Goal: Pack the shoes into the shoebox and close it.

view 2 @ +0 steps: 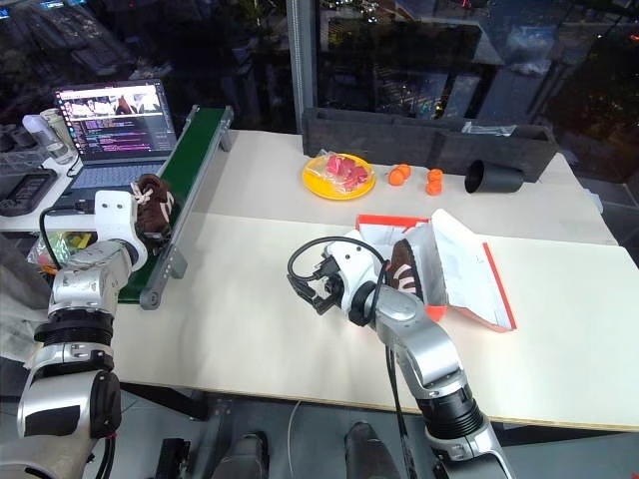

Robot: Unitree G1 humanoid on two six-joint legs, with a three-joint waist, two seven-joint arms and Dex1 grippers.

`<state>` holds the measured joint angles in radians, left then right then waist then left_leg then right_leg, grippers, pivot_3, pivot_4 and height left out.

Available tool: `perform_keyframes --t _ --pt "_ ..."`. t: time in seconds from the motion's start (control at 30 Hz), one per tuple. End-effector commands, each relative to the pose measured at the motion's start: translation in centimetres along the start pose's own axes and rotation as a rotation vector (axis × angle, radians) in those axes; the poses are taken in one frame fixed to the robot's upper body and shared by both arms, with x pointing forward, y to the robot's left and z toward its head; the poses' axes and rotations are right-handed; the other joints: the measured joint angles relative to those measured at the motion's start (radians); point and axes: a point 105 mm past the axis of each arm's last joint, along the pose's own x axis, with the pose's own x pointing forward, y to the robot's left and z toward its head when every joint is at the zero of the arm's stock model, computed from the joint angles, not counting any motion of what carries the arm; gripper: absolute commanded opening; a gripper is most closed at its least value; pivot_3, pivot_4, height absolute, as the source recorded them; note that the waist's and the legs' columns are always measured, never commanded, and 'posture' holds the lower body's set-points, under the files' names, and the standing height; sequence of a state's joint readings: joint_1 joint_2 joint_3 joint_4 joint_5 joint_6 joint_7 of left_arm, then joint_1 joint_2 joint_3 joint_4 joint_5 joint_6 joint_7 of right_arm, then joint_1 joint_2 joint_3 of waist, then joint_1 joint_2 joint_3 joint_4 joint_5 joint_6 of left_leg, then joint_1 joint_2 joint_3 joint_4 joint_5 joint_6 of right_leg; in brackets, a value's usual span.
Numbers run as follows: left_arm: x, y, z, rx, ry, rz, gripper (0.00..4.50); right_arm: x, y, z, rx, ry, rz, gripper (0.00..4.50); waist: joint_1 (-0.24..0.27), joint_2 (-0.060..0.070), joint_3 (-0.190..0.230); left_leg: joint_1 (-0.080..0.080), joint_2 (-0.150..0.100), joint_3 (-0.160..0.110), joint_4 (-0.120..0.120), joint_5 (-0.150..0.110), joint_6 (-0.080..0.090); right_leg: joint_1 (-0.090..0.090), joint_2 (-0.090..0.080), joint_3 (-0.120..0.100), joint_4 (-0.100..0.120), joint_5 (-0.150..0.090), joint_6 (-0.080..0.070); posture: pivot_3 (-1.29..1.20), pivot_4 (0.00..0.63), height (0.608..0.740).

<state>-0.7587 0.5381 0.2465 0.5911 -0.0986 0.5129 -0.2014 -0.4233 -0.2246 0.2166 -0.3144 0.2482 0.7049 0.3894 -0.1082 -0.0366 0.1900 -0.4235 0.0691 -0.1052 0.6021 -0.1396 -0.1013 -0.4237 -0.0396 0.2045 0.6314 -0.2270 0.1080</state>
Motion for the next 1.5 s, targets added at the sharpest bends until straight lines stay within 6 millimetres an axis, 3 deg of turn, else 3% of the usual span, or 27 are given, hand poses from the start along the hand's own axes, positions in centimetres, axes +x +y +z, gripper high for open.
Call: perform_keyframes --t 0.03,0.2,0.33,0.43,0.53,0.67,0.87,0.97,1.1,1.2,1.3,1.33,1.4,1.5 --pt "0.0 -0.9 0.9 -0.066 -0.042 -0.035 2.89 -0.2 -0.3 2.0 -0.021 -0.068 -0.012 4.50 0.001 0.000 0.000 0.000 0.000 0.000 0.000 0.000 0.000 0.000 0.000 0.000 0.000 0.000 0.000 0.00 0.150 0.740" --pt "-0.3 -1.4 2.9 -0.103 -0.149 -0.041 2.89 -0.2 -0.4 2.1 -0.013 -0.071 -0.020 4.50 0.012 0.000 0.000 -0.001 0.000 0.000 -0.001 0.000 0.000 0.000 0.000 0.000 0.000 0.000 0.002 0.00 0.150 0.740" --pt "-1.3 -2.3 6.5 -0.167 -0.340 -0.071 2.89 -0.3 -0.6 2.1 -0.005 -0.073 -0.028 4.50 0.018 0.000 0.000 -0.002 0.000 0.000 0.000 0.000 0.000 -0.001 0.000 -0.001 -0.002 0.000 0.002 0.00 0.150 0.740" --pt "-3.4 -5.1 10.1 -0.277 -0.524 -0.253 2.89 -0.3 -0.9 2.2 0.006 -0.078 -0.043 4.50 0.017 0.000 0.000 -0.005 0.000 0.000 -0.001 0.000 0.000 -0.002 -0.001 -0.001 -0.003 0.000 0.002 0.00 0.150 0.740" --pt "-4.8 -7.7 11.3 -0.328 -0.567 -0.388 2.89 -0.2 -1.5 2.6 0.044 -0.101 -0.076 4.50 0.013 0.000 0.000 -0.007 0.000 0.000 -0.002 0.000 0.000 -0.004 -0.001 -0.001 -0.003 0.000 0.002 0.00 0.150 0.740" --pt "-5.2 -9.7 10.8 -0.355 -0.531 -0.458 2.89 -0.4 -3.5 4.0 0.203 -0.174 -0.158 4.50 0.005 -0.001 0.000 -0.005 0.000 0.000 -0.002 0.000 0.000 -0.003 -0.001 -0.001 -0.002 0.000 0.002 0.00 0.150 0.740" --pt "-5.0 -10.9 9.7 -0.281 -0.478 -0.481 2.89 -1.0 -4.6 5.0 0.254 -0.210 -0.182 4.50 -0.004 -0.001 0.000 -0.003 0.000 0.000 -0.002 0.000 0.000 -0.002 -0.001 -0.001 -0.003 0.000 0.002 0.00 0.150 0.740" --pt "-3.8 -11.7 6.8 -0.102 -0.343 -0.447 2.89 -1.1 -4.6 4.8 0.254 -0.202 -0.184 4.50 -0.010 0.000 0.000 -0.004 0.000 0.000 -0.003 0.000 0.000 -0.003 -0.001 -0.001 -0.003 0.000 0.002 0.00 0.150 0.740" --pt "-2.1 -10.8 3.0 0.084 -0.208 -0.336 2.89 -1.0 -4.5 4.6 0.250 -0.192 -0.185 4.50 -0.018 0.000 0.000 -0.003 0.000 0.000 -0.003 0.000 0.000 -0.002 -0.001 -0.001 -0.003 0.000 0.002 0.00 0.150 0.740" --pt "-1.5 -10.2 1.9 0.110 -0.164 -0.279 2.89 -1.0 -4.4 4.5 0.246 -0.186 -0.188 4.50 -0.018 0.000 0.000 -0.003 0.000 0.000 -0.003 0.000 0.000 -0.002 -0.001 -0.001 -0.002 0.000 0.002 0.00 0.150 0.740" --pt "-1.2 -9.7 2.0 0.102 -0.167 -0.249 3.67 -1.1 -4.5 4.3 0.244 -0.180 -0.194 4.50 -0.016 0.000 0.000 -0.004 0.000 0.000 -0.004 0.000 0.000 -0.003 -0.001 -0.001 -0.003 -0.001 0.002 0.00 0.150 0.740" --pt "-1.1 -9.5 2.2 0.080 -0.173 -0.239 4.17 -1.1 -4.5 4.3 0.243 -0.178 -0.195 4.50 -0.016 0.000 0.000 -0.004 0.000 0.000 -0.004 0.000 0.000 -0.003 -0.001 -0.001 -0.003 -0.001 0.002 0.00 0.150 0.740" --pt "-0.9 -8.6 2.8 0.043 -0.208 -0.197 4.44 -1.2 -4.5 4.1 0.244 -0.171 -0.197 4.50 -0.015 0.000 0.000 -0.005 0.000 0.000 -0.004 0.000 0.000 -0.004 -0.001 -0.001 -0.003 -0.001 0.002 0.00 0.150 0.740" --pt "-0.9 -8.5 3.4 0.052 -0.243 -0.185 4.44 -1.2 -4.5 3.9 0.244 -0.165 -0.198 4.50 -0.015 0.000 0.000 -0.005 0.000 0.000 -0.004 0.000 0.000 -0.004 -0.001 -0.001 -0.003 -0.001 0.002 0.00 0.150 0.740"
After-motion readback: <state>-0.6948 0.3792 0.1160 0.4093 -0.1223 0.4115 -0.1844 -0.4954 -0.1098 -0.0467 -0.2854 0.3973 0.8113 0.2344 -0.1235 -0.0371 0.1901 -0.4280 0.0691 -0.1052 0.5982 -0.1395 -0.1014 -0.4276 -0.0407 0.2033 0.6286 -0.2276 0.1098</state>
